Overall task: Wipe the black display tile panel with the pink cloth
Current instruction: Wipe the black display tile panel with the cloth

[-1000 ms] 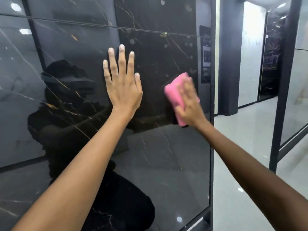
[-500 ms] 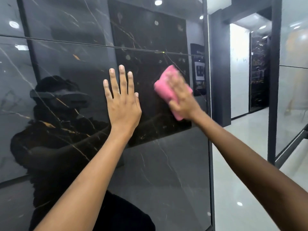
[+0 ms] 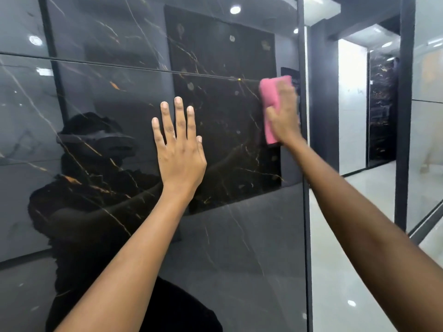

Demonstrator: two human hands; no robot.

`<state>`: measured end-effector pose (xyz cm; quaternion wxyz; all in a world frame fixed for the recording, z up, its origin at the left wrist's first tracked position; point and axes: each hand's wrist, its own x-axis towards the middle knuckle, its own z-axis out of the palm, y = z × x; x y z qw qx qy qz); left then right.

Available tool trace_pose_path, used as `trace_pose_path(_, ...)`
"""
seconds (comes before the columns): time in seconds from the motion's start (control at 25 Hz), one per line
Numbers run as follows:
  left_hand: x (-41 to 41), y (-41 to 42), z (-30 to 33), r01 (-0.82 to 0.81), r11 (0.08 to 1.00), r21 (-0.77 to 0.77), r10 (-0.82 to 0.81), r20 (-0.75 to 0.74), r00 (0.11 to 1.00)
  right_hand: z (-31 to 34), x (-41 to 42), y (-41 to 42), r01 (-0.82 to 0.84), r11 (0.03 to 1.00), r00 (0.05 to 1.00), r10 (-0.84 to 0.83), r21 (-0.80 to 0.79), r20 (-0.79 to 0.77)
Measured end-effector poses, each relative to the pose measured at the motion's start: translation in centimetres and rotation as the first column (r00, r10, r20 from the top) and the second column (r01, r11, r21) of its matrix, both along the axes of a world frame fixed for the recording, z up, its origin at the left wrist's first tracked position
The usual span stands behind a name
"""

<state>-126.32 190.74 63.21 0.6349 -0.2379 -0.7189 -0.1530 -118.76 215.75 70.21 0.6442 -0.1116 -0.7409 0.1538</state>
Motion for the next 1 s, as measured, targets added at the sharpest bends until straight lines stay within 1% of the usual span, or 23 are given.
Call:
trace_pose_path(0.04, 0.0, 0.1, -0.1, 0.001, 1.0, -0.001, -0.001, 0.0, 1.0, -0.4, 0.6, 2.3, 0.009, 0.979, 1.0, -0.014, -0.204, -0.021)
trace_pose_path(0.08, -0.1, 0.1, -0.2, 0.006, 1.0, -0.003, -0.006, 0.003, 1.0, -2.1, 0.8, 3.7, 0.021, 0.95, 0.999, -0.03, -0.311, -0.025)
trace_pose_path(0.12, -0.2, 0.0, -0.1, 0.013, 1.0, -0.007, -0.013, 0.004, 1.0, -5.0, 1.0, 4.1, 0.011, 0.937, 1.0, -0.021, -0.349, -0.022)
trace_pose_path(0.2, -0.1, -0.1, 0.2, 0.05, 0.999, 0.003, -0.05, -0.005, 0.999, -14.1, 1.1, 2.9, -0.006, 0.952, 1.0, 0.006, -0.307, -0.001)
trace_pose_path(0.28, 0.7, 0.1, -1.0, 0.135, 0.989, 0.063, -0.136, 0.006, 0.991, -24.9, 1.3, -0.2, -0.028, 0.938, 0.988, 0.077, -0.346, 0.131)
trace_pose_path(0.32, 1.3, 0.3, -2.7, 0.166, 0.982, 0.087, -0.169, 0.022, 0.985, -28.9, 1.7, -1.6, -0.027, 0.934, 0.979, 0.097, -0.357, 0.179)
trace_pose_path(0.36, 2.0, 0.6, -5.2, 0.176, 0.981, 0.084, -0.18, 0.042, 0.983, -30.3, 2.2, -2.0, -0.027, 0.932, 0.978, 0.1, -0.361, 0.184)
trace_pose_path(0.4, 2.5, 0.8, -8.0, 0.17, 0.984, 0.05, -0.173, 0.068, 0.983, -29.1, 2.7, -1.6, -0.042, 0.935, 0.977, 0.113, -0.353, 0.182)
trace_pose_path(0.44, 2.7, 0.9, -10.6, 0.149, 0.989, 0.001, -0.148, 0.092, 0.985, -25.9, 2.7, -0.5, -0.051, 0.939, 0.974, 0.121, -0.341, 0.189)
trace_pose_path(0.52, 2.1, 0.9, -13.8, 0.103, 0.992, -0.079, -0.094, 0.11, 0.989, -17.3, 2.1, 0.3, -0.065, 0.966, 0.97, 0.12, -0.252, 0.21)
trace_pose_path(0.56, 1.6, 0.9, -14.2, 0.079, 0.993, -0.088, -0.069, 0.113, 0.991, -13.4, 1.5, -0.1, -0.067, 0.976, 0.974, 0.109, -0.207, 0.2)
trace_pose_path(0.6, 1.3, 1.0, -14.1, 0.054, 0.994, -0.091, -0.044, 0.112, 0.993, -11.0, 0.6, -1.1, -0.053, 0.986, 0.98, 0.081, -0.157, 0.183)
trace_pose_path(0.64, 1.2, 1.1, -13.9, 0.034, 0.995, -0.097, -0.023, 0.107, 0.994, -10.7, -0.3, -2.6, -0.037, 0.995, 0.984, 0.053, -0.092, 0.173)
trace_pose_path(0.68, 1.1, 1.2, -13.8, 0.021, 0.995, -0.1, -0.012, 0.098, 0.995, -12.3, -0.8, -4.7, -0.033, 0.999, 0.988, 0.031, 0.011, 0.153)
trace_pose_path(0.72, 1.0, 1.3, -13.9, 0.021, 0.995, -0.1, -0.012, 0.092, 0.996, -16.0, -1.1, -6.9, -0.049, 0.989, 0.989, 0.029, 0.138, 0.146)
trace_pose_path(0.76, 0.9, 1.4, -14.2, 0.024, 0.995, -0.099, -0.015, 0.084, 0.996, -21.0, -1.1, -8.5, -0.068, 0.96, 0.986, 0.024, 0.271, 0.162)
trace_pose_path(0.8, 0.8, 1.4, -14.4, 0.017, 0.995, -0.102, -0.01, 0.072, 0.997, -26.5, -0.9, -9.5, -0.099, 0.924, 0.975, 0.016, 0.37, 0.221)
trace_pose_path(0.84, 0.7, 1.3, -14.6, 0.0, 0.994, -0.108, 0.006, 0.053, 0.999, -31.2, -0.1, -10.2, -0.139, 0.905, 0.952, 0.01, 0.403, 0.307)
trace_pose_path(0.88, 0.6, 1.3, -14.7, -0.02, 0.993, -0.112, 0.024, 0.04, 0.999, -34.2, 0.6, -9.9, -0.148, 0.89, 0.933, -0.019, 0.431, 0.36)
trace_pose_path(0.92, 0.6, 1.4, -14.6, -0.028, 0.994, -0.107, 0.032, 0.029, 0.999, -34.8, 1.1, -8.6, -0.167, 0.883, 0.925, -0.014, 0.439, 0.381)
trace_pose_path(0.96, 0.7, 1.4, -14.5, -0.032, 0.994, -0.101, 0.035, 0.023, 0.999, -33.1, 1.0, -6.7, -0.167, 0.887, 0.933, 0.001, 0.43, 0.36)
trace_pose_path(1.0, 0.8, 1.5, -14.5, -0.037, 0.994, -0.1, 0.039, 0.023, 0.999, -30.3, 0.9, -5.0, -0.133, 0.921, 0.943, 0.004, 0.367, 0.333)
